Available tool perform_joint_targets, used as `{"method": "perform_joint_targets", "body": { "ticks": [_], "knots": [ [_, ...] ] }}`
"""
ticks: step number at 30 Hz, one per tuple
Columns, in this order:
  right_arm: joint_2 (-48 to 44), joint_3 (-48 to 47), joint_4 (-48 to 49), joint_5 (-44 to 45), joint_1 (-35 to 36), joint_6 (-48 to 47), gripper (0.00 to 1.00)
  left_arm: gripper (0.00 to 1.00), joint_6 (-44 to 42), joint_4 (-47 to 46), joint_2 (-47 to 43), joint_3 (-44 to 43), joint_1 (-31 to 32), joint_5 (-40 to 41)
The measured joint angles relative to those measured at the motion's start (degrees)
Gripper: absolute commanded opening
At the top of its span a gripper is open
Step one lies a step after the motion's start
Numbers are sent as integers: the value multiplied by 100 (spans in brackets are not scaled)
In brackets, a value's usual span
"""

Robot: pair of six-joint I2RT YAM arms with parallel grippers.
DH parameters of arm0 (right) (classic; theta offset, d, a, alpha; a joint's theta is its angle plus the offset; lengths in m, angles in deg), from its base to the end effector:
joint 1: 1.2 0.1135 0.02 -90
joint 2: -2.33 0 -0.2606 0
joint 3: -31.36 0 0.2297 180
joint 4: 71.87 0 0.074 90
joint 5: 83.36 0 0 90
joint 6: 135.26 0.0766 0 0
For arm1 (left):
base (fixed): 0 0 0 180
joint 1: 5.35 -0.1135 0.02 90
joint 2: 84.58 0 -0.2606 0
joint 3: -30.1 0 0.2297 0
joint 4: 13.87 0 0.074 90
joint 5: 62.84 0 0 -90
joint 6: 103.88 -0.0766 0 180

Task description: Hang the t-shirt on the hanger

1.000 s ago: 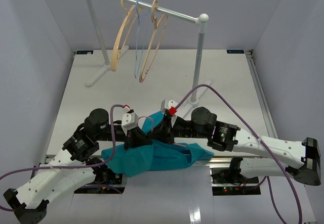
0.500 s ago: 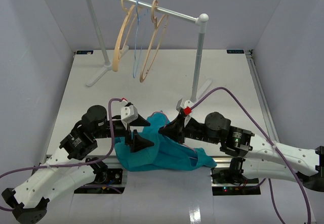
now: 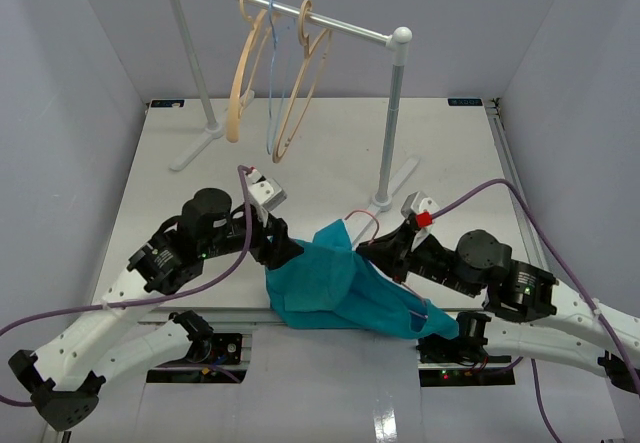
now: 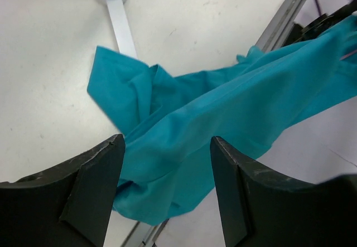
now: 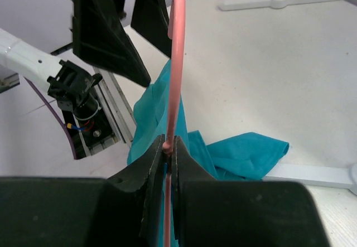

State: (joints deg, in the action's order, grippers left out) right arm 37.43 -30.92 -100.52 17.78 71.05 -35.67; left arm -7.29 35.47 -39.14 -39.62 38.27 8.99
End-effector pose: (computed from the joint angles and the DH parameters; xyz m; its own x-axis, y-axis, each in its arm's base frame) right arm 0.0629 0.1481 0.3644 -0.1536 0.0564 -0.9865 -0.8620 0.4804 0.1617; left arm 0.1135 -0.1411 0.3315 -0.4033 0.2337 -0.8847 0.8191 0.5232 -0.2352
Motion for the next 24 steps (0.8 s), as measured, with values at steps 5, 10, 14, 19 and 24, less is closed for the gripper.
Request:
{"method": "perform_joint_targets", "body": {
  "ticks": [5,10,14,19,24],
  "knots": [
    [-236,-87,-260,205,3,-19,8,74,126,141,110,280,0,176],
    [-360,-93,-378,314,15,-32,8,73,201,122,-249,538,0,301],
    [-441,-150,-463,433,15,-51,8,73,254,67,-381,541,0,319],
    [-514,-244,-556,632,15,-108,8,73,269,57,-396,540,0,359],
    [-577,-333,-635,779,15,-125,8,73,267,58,-384,531,0,360]
  ]
}}
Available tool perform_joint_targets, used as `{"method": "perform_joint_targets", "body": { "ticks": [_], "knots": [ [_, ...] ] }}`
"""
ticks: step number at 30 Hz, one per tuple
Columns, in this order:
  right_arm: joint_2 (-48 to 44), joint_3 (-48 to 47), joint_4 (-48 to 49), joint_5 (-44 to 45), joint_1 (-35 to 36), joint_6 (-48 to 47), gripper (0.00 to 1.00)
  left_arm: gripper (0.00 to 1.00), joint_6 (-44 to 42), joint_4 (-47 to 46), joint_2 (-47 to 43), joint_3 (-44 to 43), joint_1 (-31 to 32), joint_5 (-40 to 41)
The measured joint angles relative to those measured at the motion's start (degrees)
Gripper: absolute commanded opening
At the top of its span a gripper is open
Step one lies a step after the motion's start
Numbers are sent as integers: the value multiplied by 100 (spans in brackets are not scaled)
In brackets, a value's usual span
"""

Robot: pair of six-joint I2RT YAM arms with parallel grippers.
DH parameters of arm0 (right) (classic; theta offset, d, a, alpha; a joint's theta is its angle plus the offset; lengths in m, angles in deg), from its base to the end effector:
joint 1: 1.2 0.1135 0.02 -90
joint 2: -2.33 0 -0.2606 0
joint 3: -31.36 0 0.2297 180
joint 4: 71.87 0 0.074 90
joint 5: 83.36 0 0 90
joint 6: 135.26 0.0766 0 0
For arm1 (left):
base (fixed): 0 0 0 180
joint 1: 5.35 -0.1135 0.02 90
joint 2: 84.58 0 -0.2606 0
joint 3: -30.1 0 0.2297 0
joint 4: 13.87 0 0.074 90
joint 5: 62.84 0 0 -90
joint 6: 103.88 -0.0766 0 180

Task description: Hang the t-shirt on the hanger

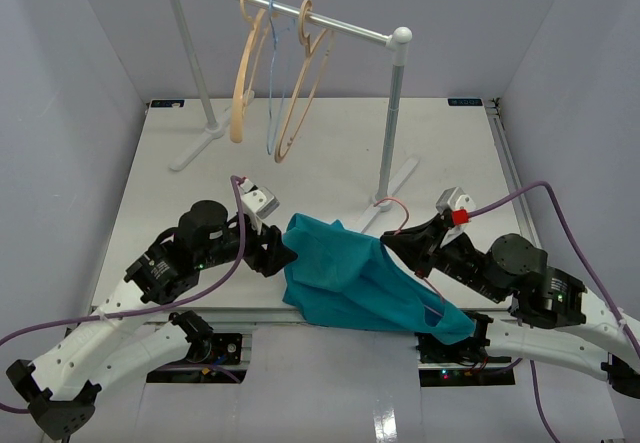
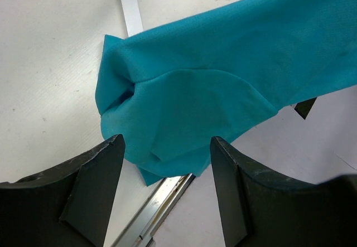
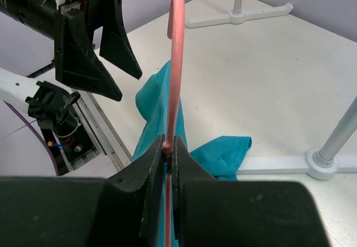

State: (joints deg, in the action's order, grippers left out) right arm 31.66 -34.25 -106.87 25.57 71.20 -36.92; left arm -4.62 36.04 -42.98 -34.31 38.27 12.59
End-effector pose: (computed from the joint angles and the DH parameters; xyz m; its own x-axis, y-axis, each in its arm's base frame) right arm 0.0613 0.1111 0.3803 -0.1099 0.1074 -0.9881 -0.7961 0.5858 0.1522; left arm 0.1089 -0.1304 0.3081 -0.4590 0.2223 -0.8602 0.7659 0.5896 -0.2564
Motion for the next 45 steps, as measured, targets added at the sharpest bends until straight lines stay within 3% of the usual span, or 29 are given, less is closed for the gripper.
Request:
{"method": "perform_joint_targets", "body": {
  "ticks": [12,13,15,16,19,27,32,38,45],
  "knots": [
    [-135,-39,-63,40,0,2,8,69,-20,-7,513,-77,0,321],
    [-149,-39,-67,39,0,2,8,63,-22,-11,541,-77,0,373],
    [-168,-39,-68,36,0,2,8,26,-34,-42,570,-77,0,447],
    [-174,-39,-68,34,0,2,8,14,-43,-66,577,-77,0,472],
    [-193,-39,-68,36,0,2,8,0,-81,-172,583,-77,0,439],
    [-341,-31,-290,47,0,9,8,0,-31,-274,379,-284,0,622],
    [-570,108,-443,-30,0,46,8,0,61,-158,326,-953,7,1234],
    [-584,121,-687,-354,0,50,8,0,135,-13,806,-1713,11,2115],
    [-479,121,-895,-721,0,0,8,0,218,393,1384,-1918,15,2778]
  ]
}}
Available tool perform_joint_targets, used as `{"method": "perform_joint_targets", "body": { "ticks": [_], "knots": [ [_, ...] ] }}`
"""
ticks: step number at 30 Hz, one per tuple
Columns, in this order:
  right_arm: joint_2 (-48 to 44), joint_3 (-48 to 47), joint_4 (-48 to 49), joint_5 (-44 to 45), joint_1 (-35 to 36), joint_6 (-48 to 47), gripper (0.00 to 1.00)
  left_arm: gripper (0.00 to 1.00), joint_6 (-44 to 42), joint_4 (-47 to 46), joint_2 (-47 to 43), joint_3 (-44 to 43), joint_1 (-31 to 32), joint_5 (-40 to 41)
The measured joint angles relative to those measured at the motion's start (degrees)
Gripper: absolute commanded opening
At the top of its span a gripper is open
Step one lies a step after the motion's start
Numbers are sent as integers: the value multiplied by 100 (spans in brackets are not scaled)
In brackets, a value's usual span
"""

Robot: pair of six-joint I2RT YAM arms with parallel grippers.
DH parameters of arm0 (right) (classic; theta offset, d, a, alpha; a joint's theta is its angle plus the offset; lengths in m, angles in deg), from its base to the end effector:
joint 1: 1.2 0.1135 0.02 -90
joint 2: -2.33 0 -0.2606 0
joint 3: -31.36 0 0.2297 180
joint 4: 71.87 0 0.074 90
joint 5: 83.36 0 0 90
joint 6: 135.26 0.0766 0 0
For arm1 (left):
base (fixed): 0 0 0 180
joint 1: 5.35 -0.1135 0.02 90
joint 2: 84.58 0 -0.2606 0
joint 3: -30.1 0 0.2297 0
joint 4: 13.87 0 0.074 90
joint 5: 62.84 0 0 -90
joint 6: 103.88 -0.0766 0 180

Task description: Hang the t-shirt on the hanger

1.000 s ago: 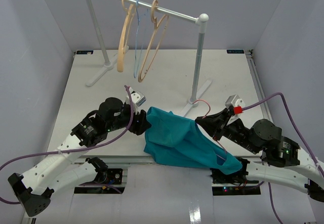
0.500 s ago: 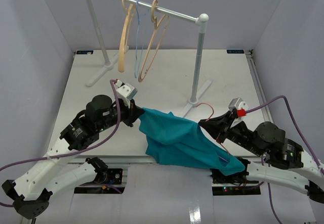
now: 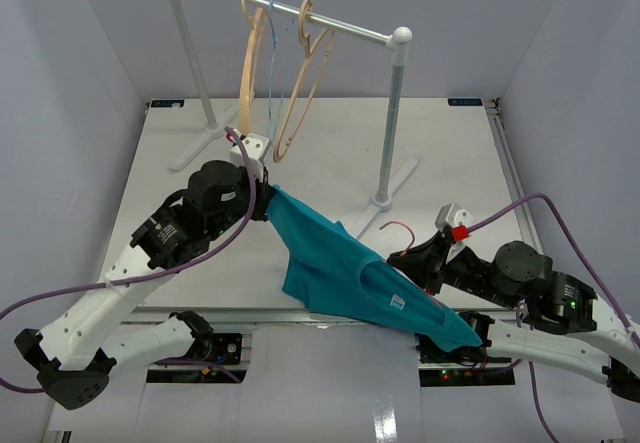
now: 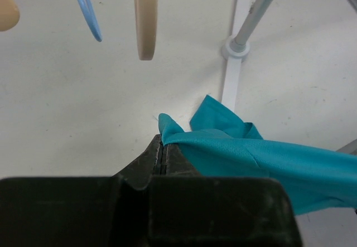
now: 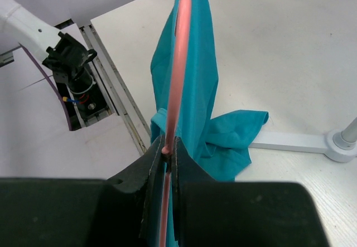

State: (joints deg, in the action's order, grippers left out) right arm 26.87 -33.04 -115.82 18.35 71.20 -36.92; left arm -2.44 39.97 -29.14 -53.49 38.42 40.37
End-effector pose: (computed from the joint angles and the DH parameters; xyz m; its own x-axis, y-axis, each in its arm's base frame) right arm 0.0474 0.0981 0.3583 -0.1478 0.0037 -0.9890 -0.8598 0.4937 0.1304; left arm 0.1627 -0.1317 0.3721 -0.4109 0.1262 -0.9029 0.4522 0.8882 -0.0816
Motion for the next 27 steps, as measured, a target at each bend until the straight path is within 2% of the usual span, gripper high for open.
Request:
{"method": "perform_joint_targets", "body": {
  "ticks": [2,3,5,6,8,9,11,14,21,27],
  "knots": [
    [-7,0,7,-110,0,-38,8,2,25,155,147,-48,2,187],
    [-7,-2,15,-161,0,-65,8,11,35,226,222,-65,0,265],
    [21,-21,15,-264,0,-117,8,41,54,381,352,-74,-3,362],
    [62,-52,19,-311,0,-139,8,59,81,450,398,-74,-5,376],
    [218,-154,39,-379,0,-172,8,81,32,552,437,-92,-14,350],
    [309,-209,58,-403,0,-188,8,84,-2,606,443,-115,-17,320],
    [505,-285,165,-380,0,-209,8,84,-72,721,436,-231,-22,206],
    [763,-357,378,-235,0,-226,8,80,-183,801,343,-433,-22,-65],
    [1472,-912,682,403,0,-264,8,72,-445,924,-319,-780,-22,-936],
    [2009,-1716,834,737,0,-360,8,74,-866,885,-1124,-600,-24,-1793]
  ]
}}
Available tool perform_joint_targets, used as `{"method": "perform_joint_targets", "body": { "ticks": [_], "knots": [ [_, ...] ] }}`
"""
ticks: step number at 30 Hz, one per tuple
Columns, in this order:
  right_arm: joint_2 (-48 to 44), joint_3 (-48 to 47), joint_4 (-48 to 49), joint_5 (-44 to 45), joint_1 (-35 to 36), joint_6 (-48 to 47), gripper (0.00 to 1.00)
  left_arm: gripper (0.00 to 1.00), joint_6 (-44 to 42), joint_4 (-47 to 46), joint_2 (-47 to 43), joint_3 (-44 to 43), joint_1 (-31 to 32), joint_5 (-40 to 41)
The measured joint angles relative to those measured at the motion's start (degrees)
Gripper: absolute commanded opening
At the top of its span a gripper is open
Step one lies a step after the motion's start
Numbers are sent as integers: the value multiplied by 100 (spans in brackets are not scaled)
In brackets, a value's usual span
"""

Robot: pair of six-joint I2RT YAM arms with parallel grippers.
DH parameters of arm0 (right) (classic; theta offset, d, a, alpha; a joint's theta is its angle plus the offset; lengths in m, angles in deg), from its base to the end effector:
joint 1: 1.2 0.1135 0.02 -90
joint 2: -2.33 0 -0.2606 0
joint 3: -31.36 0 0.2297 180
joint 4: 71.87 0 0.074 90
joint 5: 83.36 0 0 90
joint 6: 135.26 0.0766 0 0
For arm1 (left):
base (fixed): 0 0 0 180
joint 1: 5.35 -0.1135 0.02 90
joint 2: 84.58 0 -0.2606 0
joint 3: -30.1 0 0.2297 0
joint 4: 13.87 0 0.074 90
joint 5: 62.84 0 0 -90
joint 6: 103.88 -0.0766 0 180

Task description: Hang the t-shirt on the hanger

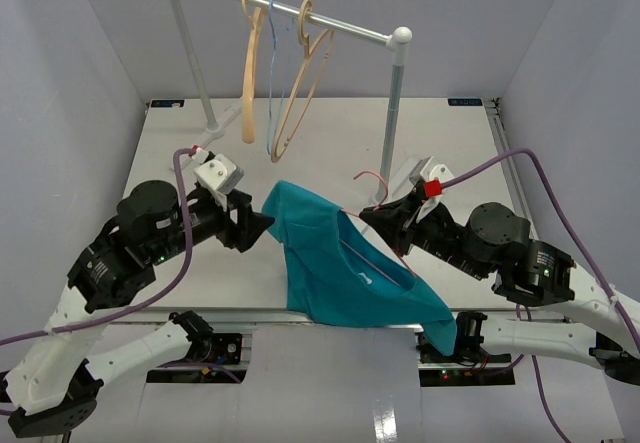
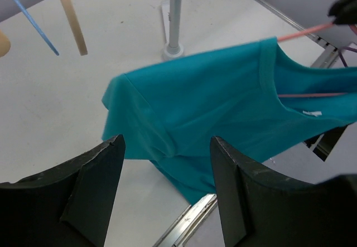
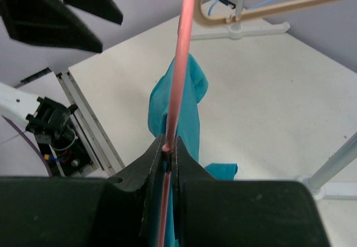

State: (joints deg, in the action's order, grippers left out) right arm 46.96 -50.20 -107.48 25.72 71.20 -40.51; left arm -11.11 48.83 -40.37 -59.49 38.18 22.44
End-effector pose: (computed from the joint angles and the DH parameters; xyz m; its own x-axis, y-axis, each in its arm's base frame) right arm 0.0736 0.1492 0.4380 -0.0595 0.0713 -0.9957 -0.7998 0.5934 0.0903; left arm 0.0958 -0.0997 0.4140 -0.2515 0.1725 -0.9524 0.7321 0.6776 -0.0706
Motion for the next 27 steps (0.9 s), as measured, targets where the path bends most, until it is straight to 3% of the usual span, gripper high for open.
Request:
{"method": "perform_joint_targets", "body": {
  "ticks": [11,20,27],
  "knots": [
    [100,-122,79,29,0,-25,8,76,-422,-274,-265,1146,2,-378],
    [-67,36,149,-135,0,52,8,76,-409,-753,-91,1549,2,-324],
    [-304,240,178,-235,0,107,8,60,-330,-1047,33,1708,2,-291]
  ]
}}
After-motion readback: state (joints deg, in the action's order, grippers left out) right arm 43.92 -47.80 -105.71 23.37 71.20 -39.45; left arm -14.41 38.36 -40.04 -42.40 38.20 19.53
